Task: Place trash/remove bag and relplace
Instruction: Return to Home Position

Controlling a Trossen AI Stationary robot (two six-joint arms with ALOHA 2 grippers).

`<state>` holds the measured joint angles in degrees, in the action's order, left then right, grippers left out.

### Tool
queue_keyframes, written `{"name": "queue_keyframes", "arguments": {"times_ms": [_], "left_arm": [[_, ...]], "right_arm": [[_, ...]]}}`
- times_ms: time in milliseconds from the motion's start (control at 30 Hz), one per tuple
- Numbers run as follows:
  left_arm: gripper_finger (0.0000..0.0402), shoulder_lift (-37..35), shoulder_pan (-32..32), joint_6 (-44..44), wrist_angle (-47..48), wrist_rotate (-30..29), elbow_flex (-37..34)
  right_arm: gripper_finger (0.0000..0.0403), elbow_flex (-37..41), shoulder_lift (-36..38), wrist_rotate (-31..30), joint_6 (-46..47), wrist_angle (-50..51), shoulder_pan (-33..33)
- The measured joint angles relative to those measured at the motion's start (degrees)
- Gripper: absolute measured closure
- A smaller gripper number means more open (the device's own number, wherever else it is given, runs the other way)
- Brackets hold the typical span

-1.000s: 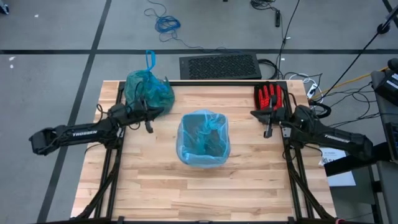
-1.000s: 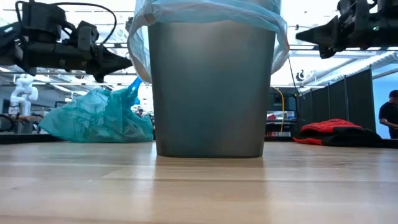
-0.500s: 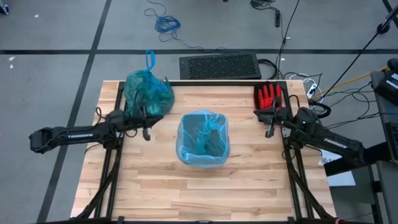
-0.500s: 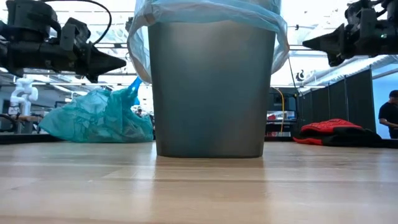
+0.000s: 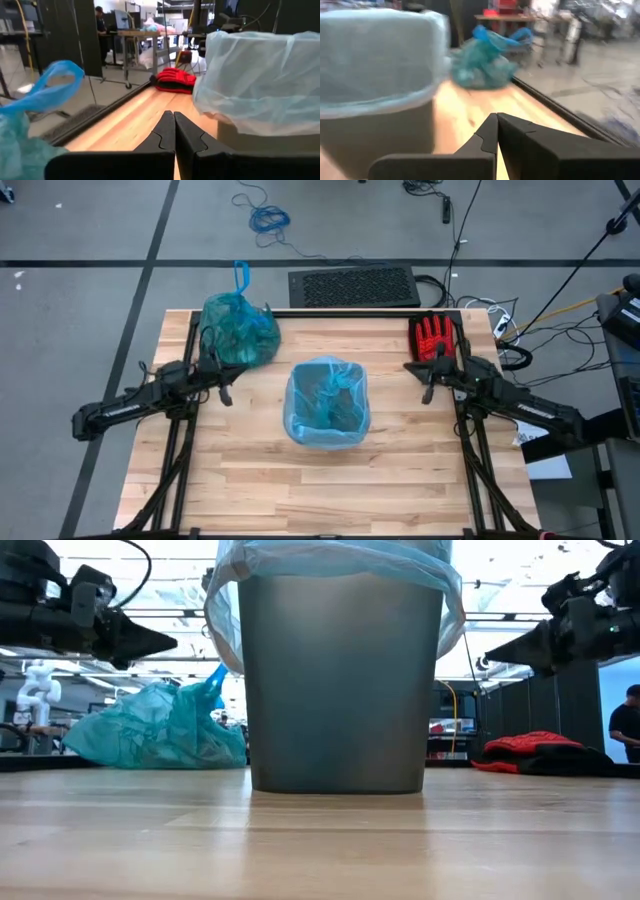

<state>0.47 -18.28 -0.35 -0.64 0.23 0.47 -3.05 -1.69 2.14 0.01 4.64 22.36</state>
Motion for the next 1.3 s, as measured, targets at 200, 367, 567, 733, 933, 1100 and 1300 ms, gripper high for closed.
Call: {"name": "queue_keyframes", "arguments": {"times_ms": [200, 367, 567, 733, 933, 1100, 1300], "left_arm": [[0.0402, 1.4, -0.6, 1.4, 0.2, -0.9, 0.0], [0.0402, 4.8, -1.0, 0.9, -0.3, -3.7, 0.0], [0.0402, 5.6, -1.0, 1.3, -1.3, -8.8, 0.0], [0.0402, 2.3, -0.3, 3.7, -1.2, -9.1, 0.0], [0.0402, 0.4, -0.3, 2.3, -1.2, -9.4, 0.0], [0.0402, 1.0, -0.3, -1.7, -1.2, -9.3, 0.0], [0.0402, 1.0, -0.3, -5.7, -1.3, -9.3, 0.0]], "right_arm": [[0.0403, 1.1, -1.3, -0.3, -2.2, -2.7, -1.6], [0.0403, 1.1, -1.0, -2.6, -4.8, -4.0, -1.8], [0.0403, 1.0, -0.3, -8.6, -4.4, -3.5, -1.8], [0.0403, -2.6, 1.7, -10.0, -6.0, 0.0, -1.9], [0.0403, -1.9, 1.7, -9.3, -4.5, 2.0, -1.9], [0.0403, -0.2, 1.0, -11.2, -4.1, 0.5, -1.8], [0.0403, -0.3, -0.2, -11.1, 0.5, 0.5, -1.8]]}}
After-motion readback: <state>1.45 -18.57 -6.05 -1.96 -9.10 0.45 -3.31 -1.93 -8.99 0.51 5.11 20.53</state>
